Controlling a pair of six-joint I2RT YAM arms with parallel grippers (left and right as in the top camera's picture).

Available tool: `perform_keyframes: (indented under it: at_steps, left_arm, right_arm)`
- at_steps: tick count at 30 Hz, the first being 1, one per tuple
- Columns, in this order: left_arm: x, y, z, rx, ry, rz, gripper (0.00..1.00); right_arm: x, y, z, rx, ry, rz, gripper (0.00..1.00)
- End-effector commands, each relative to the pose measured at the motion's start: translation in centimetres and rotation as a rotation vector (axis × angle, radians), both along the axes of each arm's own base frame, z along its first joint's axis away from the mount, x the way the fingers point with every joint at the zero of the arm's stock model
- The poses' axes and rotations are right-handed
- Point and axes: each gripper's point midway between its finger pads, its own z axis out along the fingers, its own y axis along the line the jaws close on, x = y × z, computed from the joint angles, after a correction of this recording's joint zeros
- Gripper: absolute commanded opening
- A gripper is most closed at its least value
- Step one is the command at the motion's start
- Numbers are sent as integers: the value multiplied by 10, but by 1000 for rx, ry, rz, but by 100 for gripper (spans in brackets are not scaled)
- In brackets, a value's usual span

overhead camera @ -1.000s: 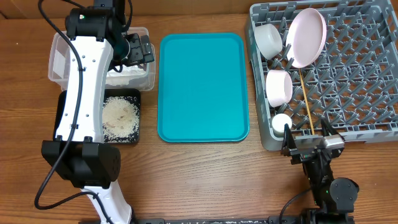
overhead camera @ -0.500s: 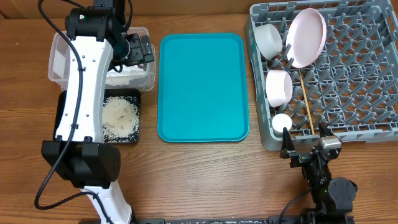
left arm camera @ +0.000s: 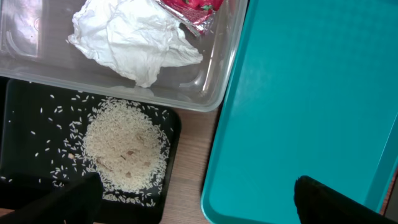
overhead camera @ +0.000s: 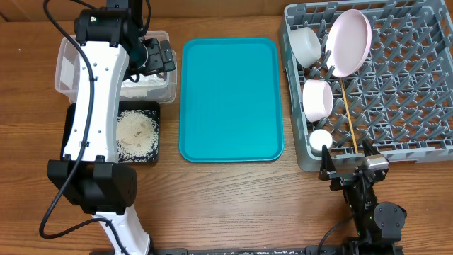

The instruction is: Sort waste into correct bins and load items into the dishwasher

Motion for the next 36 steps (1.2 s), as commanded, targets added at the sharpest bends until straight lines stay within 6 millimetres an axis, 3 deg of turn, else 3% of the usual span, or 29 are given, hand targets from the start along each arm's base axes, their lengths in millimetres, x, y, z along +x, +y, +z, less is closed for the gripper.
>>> perform_keyframes:
  at_steps: [1, 5, 7, 13, 17, 18, 22, 26, 31, 36]
  left_arm:
    - [2, 3, 8, 11, -26, -4, 100]
    - [-1, 12, 9, 48, -15, 9, 100]
    - [0, 15, 18, 59, -50, 16, 100]
    - [24, -4, 96, -33, -460, -67, 100]
    - [6, 2, 119, -1, -677, -112, 100]
    - [-13, 7, 116, 26, -731, -129, 100]
    - [-54, 19, 95, 58, -793, -123, 100]
    - [-98, 33, 46, 76, -827, -85, 100]
    - [-129, 34, 4, 85, -903, -77, 100]
    - [-153, 32, -14, 104, -1135, -73, 100]
  right_arm:
    - [0, -1, -2, 3, -5, -8, 100]
    - [0, -1, -2, 3, -5, -8, 100]
    - [0, -1, -2, 3, -5, -8, 100]
    - [0, -1, -2, 3, -5, -8, 100]
    - [0, -1, -2, 3, -5, -8, 100]
    - [0, -1, -2, 3, -5, -8, 100]
    - [0, -1, -2, 3, -5, -8, 100]
    - [0, -1, -2, 3, -5, -8, 100]
    - [0, -1, -2, 3, -5, -8, 100]
    - [0, -1, -2, 3, -5, -8, 100]
